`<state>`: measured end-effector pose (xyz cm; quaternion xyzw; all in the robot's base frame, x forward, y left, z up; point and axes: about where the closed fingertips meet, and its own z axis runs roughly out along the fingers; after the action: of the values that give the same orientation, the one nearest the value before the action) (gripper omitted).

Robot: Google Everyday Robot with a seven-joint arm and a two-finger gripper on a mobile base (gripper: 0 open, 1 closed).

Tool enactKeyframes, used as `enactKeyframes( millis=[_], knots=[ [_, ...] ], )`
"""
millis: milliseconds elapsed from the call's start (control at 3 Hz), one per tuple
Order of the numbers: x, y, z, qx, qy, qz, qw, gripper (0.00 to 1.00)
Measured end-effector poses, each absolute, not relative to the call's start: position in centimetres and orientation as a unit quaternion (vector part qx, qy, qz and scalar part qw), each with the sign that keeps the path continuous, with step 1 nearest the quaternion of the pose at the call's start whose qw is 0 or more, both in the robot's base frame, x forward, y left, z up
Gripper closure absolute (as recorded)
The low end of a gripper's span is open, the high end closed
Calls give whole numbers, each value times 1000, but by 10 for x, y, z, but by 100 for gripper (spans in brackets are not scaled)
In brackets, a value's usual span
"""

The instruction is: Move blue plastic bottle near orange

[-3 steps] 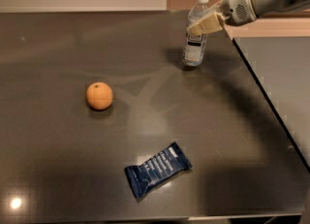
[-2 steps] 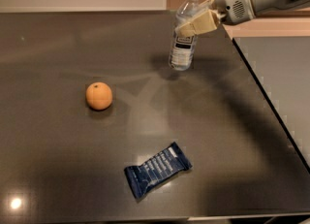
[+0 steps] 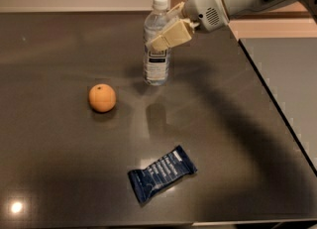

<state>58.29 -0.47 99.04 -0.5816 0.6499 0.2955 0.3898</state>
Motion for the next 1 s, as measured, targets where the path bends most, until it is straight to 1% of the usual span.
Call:
enactKeyframes(
  millis=[333, 667, 1000],
  knots=[
    [559, 22, 978, -613, 633, 303, 363, 100],
    [538, 37, 965, -634, 622, 307, 343, 100],
    [525, 50, 958, -650, 609, 299, 342, 83]
  ],
)
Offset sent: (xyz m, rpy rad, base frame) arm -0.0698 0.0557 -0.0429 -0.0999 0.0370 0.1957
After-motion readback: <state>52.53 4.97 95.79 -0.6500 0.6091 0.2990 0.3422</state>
